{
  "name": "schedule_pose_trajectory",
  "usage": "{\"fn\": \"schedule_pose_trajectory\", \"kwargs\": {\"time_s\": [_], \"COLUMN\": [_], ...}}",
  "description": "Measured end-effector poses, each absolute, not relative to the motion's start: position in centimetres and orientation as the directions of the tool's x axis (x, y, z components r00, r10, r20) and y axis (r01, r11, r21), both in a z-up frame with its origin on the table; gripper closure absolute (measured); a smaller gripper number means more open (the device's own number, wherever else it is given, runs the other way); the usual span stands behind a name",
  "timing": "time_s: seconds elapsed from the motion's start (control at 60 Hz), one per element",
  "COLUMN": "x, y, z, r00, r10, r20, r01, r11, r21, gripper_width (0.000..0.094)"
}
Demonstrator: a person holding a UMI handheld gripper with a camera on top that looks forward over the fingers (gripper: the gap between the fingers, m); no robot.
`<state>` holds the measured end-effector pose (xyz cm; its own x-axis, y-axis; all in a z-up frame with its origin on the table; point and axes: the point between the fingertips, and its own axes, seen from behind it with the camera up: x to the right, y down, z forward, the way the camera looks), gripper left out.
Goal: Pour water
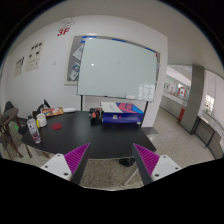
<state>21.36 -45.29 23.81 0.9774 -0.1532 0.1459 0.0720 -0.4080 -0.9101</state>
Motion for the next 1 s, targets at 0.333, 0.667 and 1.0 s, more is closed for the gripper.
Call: {"fn": "schedule_pose_trajectory", "kwargs": {"time_s": [0.333, 0.667, 1.0], "x": [15.2, -6.3, -21.7], "y": [-48.1, -46.2, -30.0], "z": [15.1, 4.1, 4.0], "r00": [0.978, 0.996, 1.0], "r10": [-0.117, -0.025, 0.001], "r20": [0.173, 0.085, -0.014], "r01": [0.088, 0.054, -0.012], "r11": [-0.521, -0.59, -0.474], "r21": [-0.849, -0.805, -0.88], "gripper_width": [0.0089, 0.009, 0.009]}}
